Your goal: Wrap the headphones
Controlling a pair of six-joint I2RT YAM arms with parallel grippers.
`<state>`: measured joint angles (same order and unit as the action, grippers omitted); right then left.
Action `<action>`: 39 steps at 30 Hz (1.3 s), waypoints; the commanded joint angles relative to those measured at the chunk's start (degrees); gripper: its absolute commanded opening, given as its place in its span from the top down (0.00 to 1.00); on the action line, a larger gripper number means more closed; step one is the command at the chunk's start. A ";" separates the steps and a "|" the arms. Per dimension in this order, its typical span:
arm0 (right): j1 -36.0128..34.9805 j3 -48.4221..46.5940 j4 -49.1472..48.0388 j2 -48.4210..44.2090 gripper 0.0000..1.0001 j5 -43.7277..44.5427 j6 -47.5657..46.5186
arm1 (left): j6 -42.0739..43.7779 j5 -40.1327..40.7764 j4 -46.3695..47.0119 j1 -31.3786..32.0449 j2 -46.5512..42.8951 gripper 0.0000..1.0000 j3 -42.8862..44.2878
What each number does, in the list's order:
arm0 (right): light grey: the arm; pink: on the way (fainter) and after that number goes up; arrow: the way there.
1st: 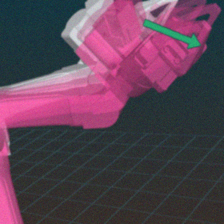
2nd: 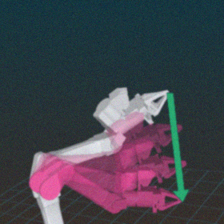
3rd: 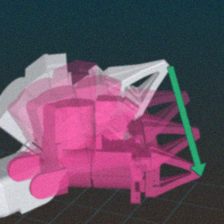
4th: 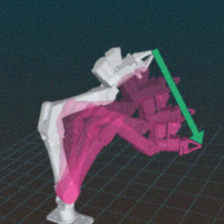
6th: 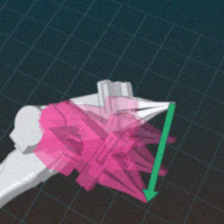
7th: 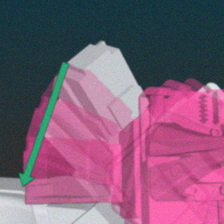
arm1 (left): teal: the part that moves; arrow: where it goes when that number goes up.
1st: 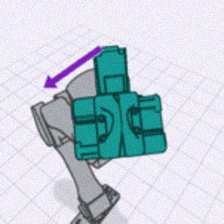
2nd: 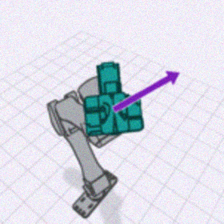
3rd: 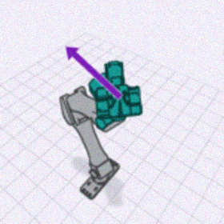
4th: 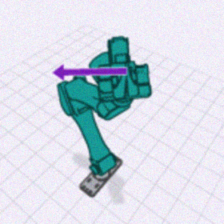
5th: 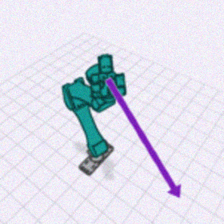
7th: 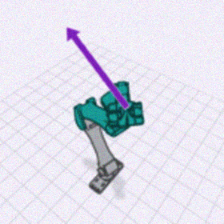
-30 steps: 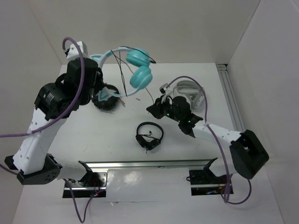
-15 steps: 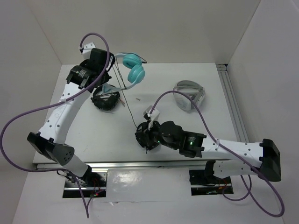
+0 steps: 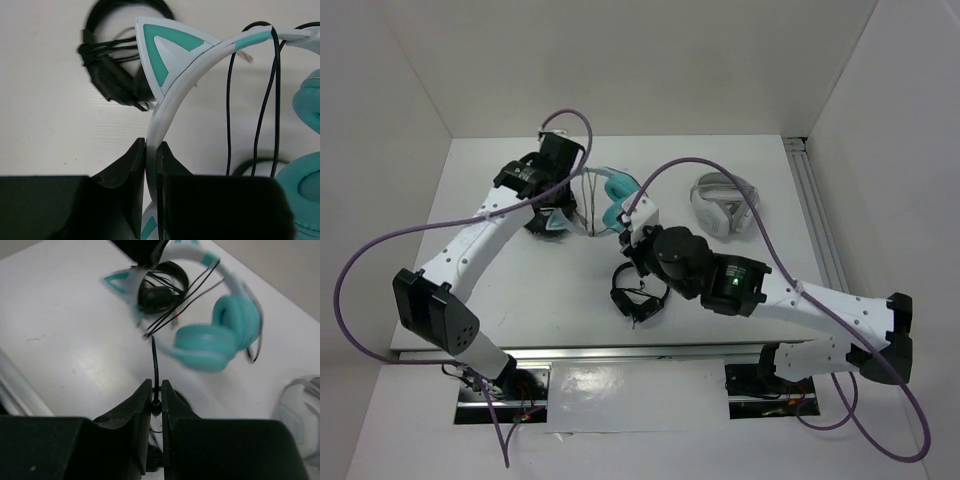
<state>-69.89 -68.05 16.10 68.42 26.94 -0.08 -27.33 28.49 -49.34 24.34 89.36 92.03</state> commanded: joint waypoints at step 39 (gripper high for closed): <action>23.56 9.16 -11.35 2.86 0.80 -5.94 -16.18 | 7.73 -11.17 -4.18 21.03 -19.49 1.00 -13.73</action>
<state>-50.19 -59.42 9.93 70.83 12.86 -15.90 -19.11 20.25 -46.72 47.64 70.26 74.59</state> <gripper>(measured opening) 0.184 0.218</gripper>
